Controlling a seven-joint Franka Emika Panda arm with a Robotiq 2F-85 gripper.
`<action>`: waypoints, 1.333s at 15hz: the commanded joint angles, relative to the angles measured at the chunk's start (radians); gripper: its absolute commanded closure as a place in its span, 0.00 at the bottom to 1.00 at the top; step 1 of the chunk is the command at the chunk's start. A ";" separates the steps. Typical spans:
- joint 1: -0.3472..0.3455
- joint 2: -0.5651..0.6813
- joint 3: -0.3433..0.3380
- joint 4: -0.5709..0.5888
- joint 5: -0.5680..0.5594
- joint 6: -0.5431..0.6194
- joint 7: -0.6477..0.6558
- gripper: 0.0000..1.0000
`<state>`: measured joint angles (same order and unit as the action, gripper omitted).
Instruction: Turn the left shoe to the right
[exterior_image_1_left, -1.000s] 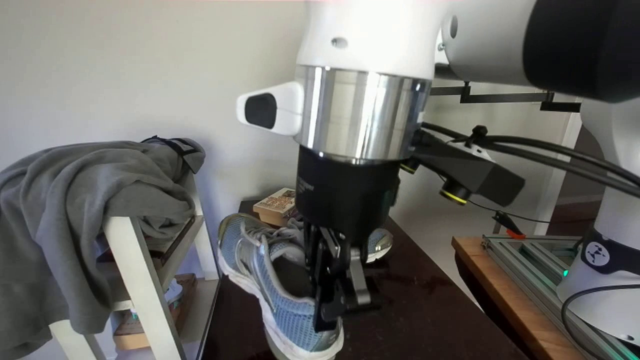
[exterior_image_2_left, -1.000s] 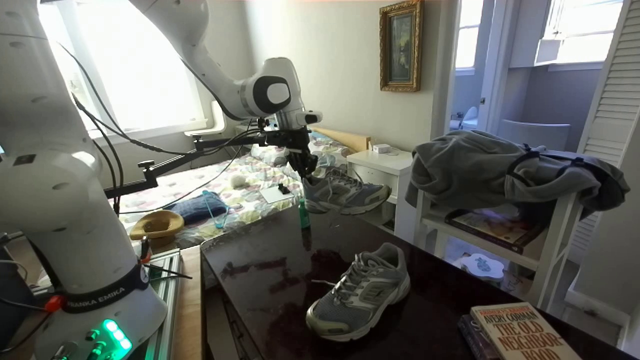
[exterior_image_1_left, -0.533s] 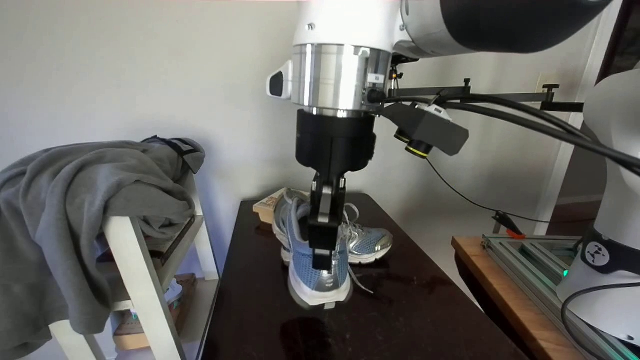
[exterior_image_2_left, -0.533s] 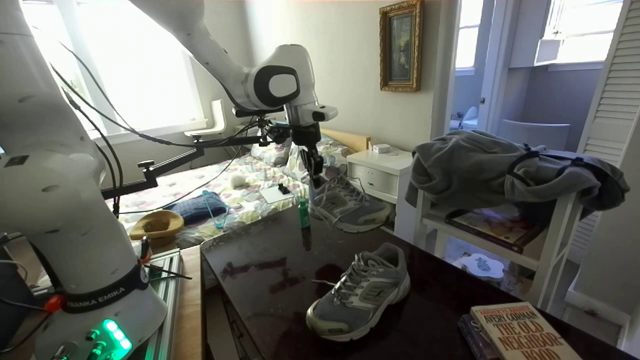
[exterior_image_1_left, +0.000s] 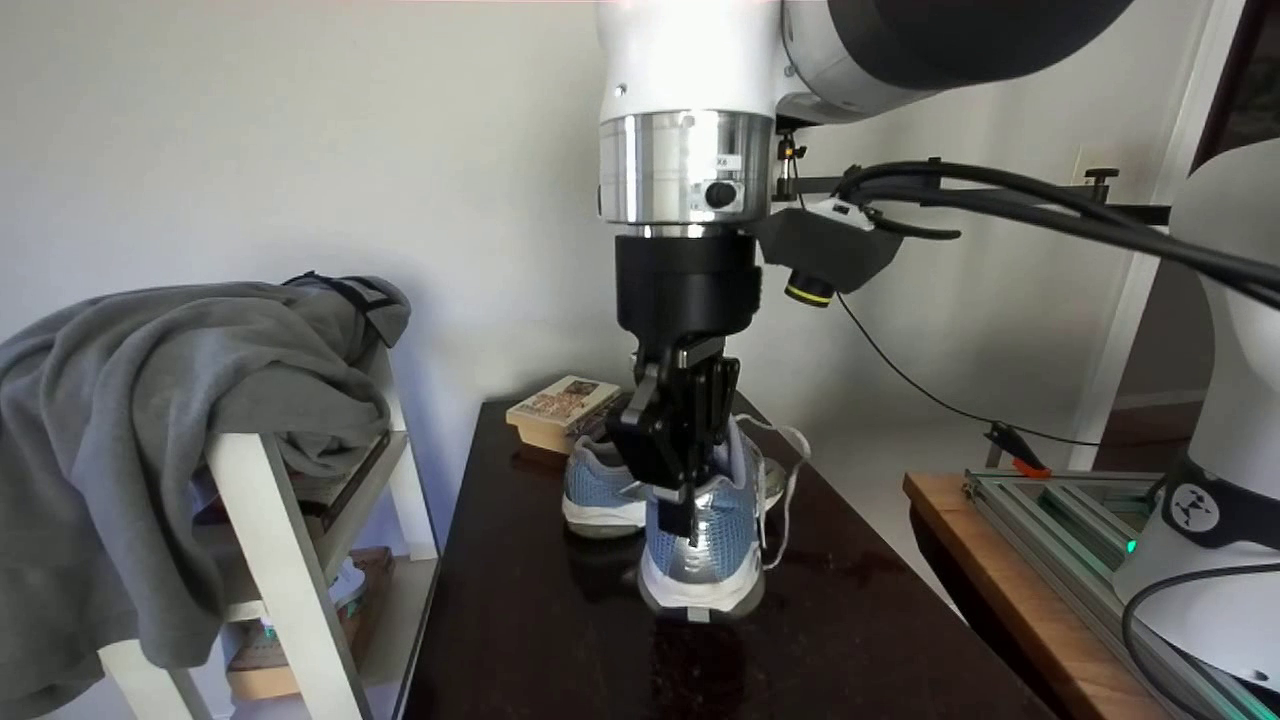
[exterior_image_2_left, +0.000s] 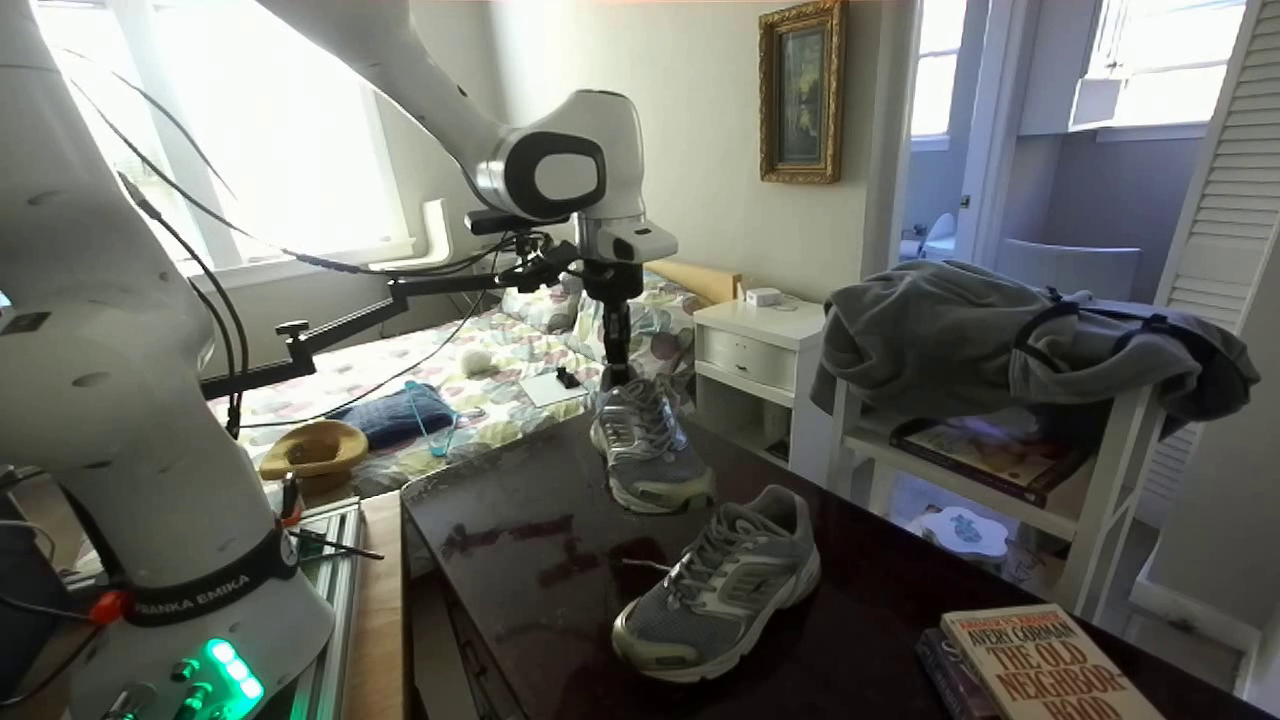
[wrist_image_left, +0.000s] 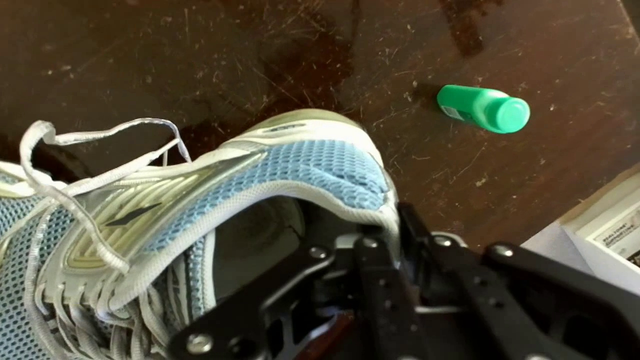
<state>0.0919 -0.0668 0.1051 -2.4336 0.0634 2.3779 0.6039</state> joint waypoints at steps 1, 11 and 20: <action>-0.003 -0.001 0.004 0.002 0.028 0.001 0.027 0.97; -0.019 0.081 -0.010 0.077 0.001 -0.044 0.326 0.97; -0.028 0.188 -0.075 0.188 0.027 -0.058 0.726 0.97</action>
<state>0.0667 0.0728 0.0468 -2.3051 0.0884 2.3479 1.2044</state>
